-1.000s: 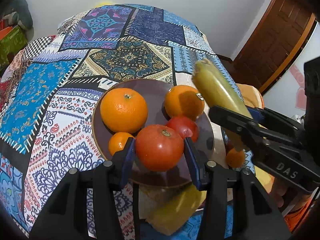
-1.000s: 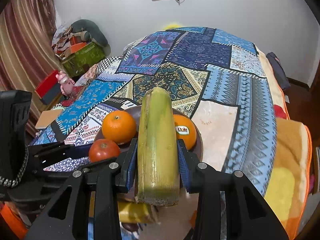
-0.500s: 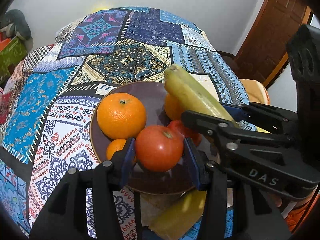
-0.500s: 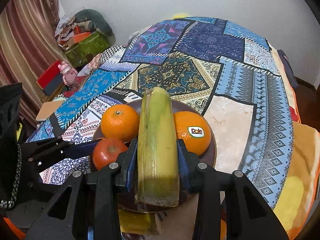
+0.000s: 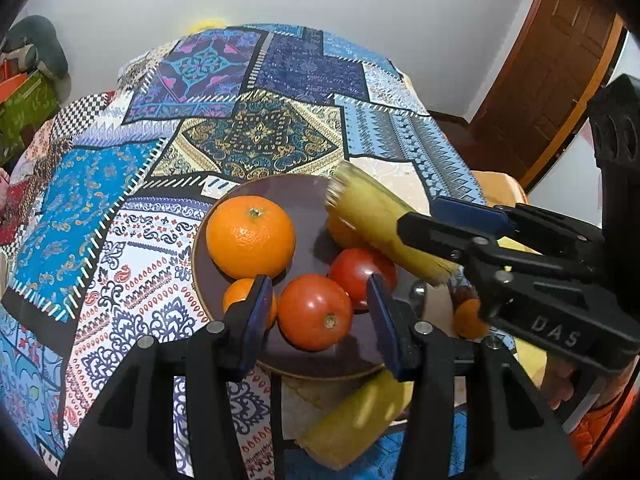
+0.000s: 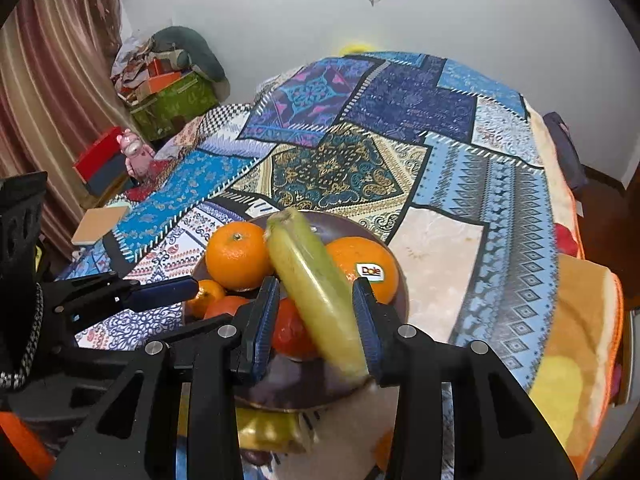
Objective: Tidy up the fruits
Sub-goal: 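Lower the cylinder onto the plate with the right tool while the left tool places the tomato, then open both tools and withdraw from the plate, then grasp the short yellow-green cylinder with the left tool while the right tool grasps the mandarin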
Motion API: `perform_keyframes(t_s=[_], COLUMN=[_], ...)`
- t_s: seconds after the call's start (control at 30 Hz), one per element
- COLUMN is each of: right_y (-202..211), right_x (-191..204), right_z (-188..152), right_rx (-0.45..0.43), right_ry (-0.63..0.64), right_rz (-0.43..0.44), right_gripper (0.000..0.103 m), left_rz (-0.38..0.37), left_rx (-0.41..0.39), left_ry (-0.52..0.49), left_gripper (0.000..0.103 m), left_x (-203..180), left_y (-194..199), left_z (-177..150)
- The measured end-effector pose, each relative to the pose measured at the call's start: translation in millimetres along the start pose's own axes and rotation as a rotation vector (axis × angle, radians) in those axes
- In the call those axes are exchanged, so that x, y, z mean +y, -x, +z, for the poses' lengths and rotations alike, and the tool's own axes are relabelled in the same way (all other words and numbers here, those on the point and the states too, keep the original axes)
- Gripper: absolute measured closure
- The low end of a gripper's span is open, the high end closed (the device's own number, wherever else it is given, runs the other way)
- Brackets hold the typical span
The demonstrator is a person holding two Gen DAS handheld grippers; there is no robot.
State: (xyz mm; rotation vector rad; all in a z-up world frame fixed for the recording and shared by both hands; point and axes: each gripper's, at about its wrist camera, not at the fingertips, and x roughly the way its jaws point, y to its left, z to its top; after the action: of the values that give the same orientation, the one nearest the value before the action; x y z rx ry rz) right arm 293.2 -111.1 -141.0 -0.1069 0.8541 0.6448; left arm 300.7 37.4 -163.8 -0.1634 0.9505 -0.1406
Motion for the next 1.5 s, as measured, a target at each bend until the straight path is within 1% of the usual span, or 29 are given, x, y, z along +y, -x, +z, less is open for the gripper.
perform_keyframes(t_s=[0.2,0.4,0.5,0.53,0.63,0.73,0.83,0.93,1.07,1.2,1.27,1.37,1.43,1.47,1.5], right_y=[14.5,22.5,32.9,35.9,42.4,44.3,43.4,38.5,24.7,15.0,10.4,1.4,-1.6,-0.9,-0.1], right_x=[-5.9,-19.4,-29.3,-33.4,-44.0,-51.6,-56.2,-58.1,-53.9,-48.1,-45.9,-45.3,-45.1,-44.6,-44.3], right_z=[-11.9,-30.9,-42.7,-46.9,-61.0,-75.7,-89.7,-100.2,-102.5,-98.3,-96.3,-95.1,-95.8,-95.7,-95.8], right_rx=[-0.004,0.013,0.011,0.014,0.03,0.053,0.072,0.088,0.114,0.118,0.122,0.139,0.14,0.137,0.135], right_ry=[-0.003,-0.034,-0.054,-0.061,-0.085,-0.105,-0.138,-0.162,-0.164,-0.159,-0.153,-0.153,-0.158,-0.157,-0.158], right_rz=[-0.029,-0.049,-0.067,-0.073,-0.085,-0.1,-0.087,-0.068,-0.054,-0.039,-0.036,-0.039,-0.045,-0.051,-0.051], right_gripper=[0.067,0.067,0.067,0.067,0.064,0.063,0.063,0.063,0.063,0.063,0.063,0.063,0.065,0.068,0.068], left_rz=[0.005,0.001,-0.01,-0.015,-0.028,-0.034,-0.04,-0.006,-0.013,-0.008,-0.029,-0.045,-0.051,-0.052,-0.052], left_rx=[-0.005,0.012,0.023,0.028,0.052,0.088,0.126,0.12,0.122,0.147,0.157,0.161,0.162,0.162,0.162], left_ry=[-0.022,-0.029,-0.032,-0.035,-0.047,-0.063,-0.073,-0.093,-0.094,-0.091,-0.083,-0.075,-0.077,-0.082,-0.086], left_gripper=[0.054,0.054,0.051,0.048,0.043,0.042,0.042,0.04,0.038,0.038,0.035,0.035,0.035,0.035,0.035], left_x=[-8.8,-14.4,-17.3,-18.8,-24.7,-31.1,-35.4,-38.1,-37.5,-32.9,-30.3,-28.0,-27.7,-27.9,-28.4], left_y=[12.6,20.2,22.7,23.0,20.8,13.6,4.8,1.1,-1.2,-11.1,-15.1,-17.1,-17.9,-18.0,-18.1], left_z=[-5.5,-17.7,-24.6,-27.6,-38.8,-51.4,-61.9,-67.2,-67.1,-67.1,-67.4,-66.9,-66.8,-67.1,-67.4])
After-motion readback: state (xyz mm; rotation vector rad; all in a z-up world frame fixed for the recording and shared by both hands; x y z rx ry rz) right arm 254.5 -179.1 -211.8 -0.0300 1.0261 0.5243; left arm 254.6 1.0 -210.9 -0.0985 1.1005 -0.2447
